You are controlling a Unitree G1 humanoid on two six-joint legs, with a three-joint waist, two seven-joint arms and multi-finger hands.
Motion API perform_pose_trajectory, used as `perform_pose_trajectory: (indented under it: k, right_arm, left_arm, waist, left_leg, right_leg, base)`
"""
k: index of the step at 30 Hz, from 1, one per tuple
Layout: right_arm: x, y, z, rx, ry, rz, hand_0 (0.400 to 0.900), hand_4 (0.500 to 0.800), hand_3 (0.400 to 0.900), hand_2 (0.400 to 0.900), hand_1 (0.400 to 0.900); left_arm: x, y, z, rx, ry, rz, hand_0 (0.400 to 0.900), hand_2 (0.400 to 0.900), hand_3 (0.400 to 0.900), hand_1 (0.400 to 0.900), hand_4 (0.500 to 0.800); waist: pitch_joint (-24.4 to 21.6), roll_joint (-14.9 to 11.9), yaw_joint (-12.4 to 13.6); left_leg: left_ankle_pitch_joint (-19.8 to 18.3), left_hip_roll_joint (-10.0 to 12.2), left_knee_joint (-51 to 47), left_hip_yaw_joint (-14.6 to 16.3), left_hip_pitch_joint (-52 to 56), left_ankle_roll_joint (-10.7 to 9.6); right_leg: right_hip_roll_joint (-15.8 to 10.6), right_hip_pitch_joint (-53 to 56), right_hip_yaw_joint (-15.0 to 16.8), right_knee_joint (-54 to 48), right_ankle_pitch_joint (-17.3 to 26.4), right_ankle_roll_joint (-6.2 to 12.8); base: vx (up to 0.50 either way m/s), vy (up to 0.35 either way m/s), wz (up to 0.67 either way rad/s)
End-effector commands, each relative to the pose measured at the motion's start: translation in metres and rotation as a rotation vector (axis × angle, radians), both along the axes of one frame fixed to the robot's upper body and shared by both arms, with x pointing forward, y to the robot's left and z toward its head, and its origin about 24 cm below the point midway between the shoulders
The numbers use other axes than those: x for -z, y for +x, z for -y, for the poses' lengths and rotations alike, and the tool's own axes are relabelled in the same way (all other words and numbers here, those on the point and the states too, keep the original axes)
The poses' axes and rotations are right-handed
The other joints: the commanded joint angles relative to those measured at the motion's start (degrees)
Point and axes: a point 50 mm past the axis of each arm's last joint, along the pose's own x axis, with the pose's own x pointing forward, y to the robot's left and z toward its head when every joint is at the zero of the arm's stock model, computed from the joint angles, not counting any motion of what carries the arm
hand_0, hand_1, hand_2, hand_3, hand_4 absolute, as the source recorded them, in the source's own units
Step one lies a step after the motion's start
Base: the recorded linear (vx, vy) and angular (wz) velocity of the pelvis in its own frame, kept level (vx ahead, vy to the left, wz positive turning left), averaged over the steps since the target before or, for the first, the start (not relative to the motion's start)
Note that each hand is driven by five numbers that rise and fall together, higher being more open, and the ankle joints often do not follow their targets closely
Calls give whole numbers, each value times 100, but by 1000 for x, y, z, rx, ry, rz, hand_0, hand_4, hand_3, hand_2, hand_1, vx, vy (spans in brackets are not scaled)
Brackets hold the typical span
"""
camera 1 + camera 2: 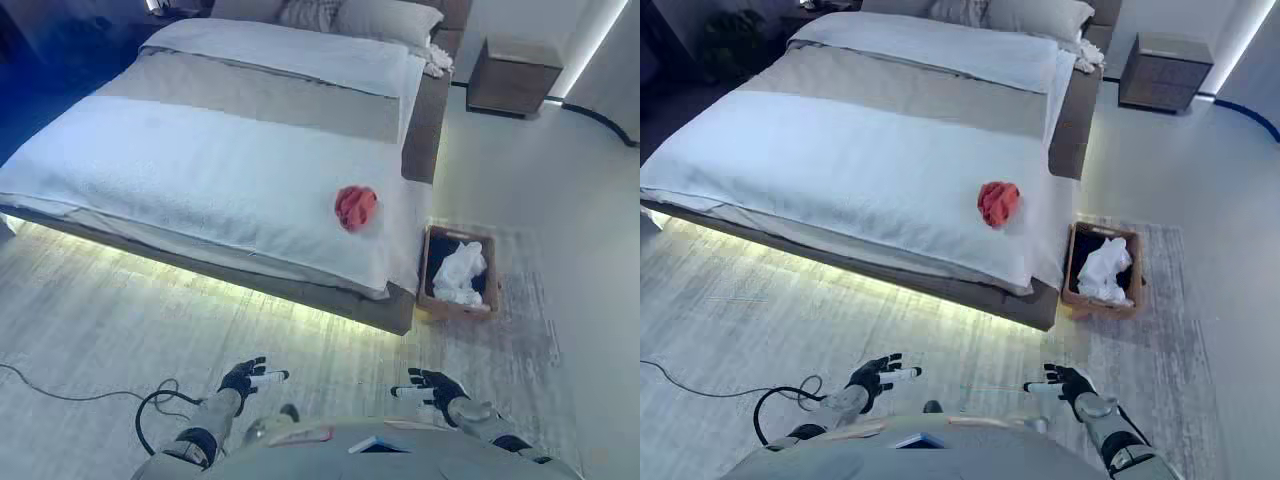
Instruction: Put the clothes on the bed into the basket.
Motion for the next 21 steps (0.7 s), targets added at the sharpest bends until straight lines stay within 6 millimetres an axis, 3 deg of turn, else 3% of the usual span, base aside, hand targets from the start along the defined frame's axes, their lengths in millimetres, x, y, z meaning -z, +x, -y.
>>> perform_pose_trajectory:
  k: [1, 21]
  right_arm:
    - [-9, 27, 9, -32, -26, 92, 900, 800, 900, 900, 900]
    - [-12, 31, 15, 6, -34, 113, 900, 800, 900, 900, 900]
  left_arm:
    - [-7, 26, 0, 43, 6, 89, 900, 900, 900, 900, 800]
    - [-10, 33, -3, -28, -1, 123, 900, 900, 900, 900, 800]
  waist:
    - [-121, -124, -46]
    - [86, -72, -47]
  left_leg:
    - [-391, -58, 35, -44, -118, -56]
    - [-271, 107, 35, -63, -88, -176]
  right_leg:
    - [-123, -176, 109, 17, -156, 188]
    - [72, -177, 176, 17, -241, 47]
  base:
    - [-2, -17, -3]
    - [6, -51, 1]
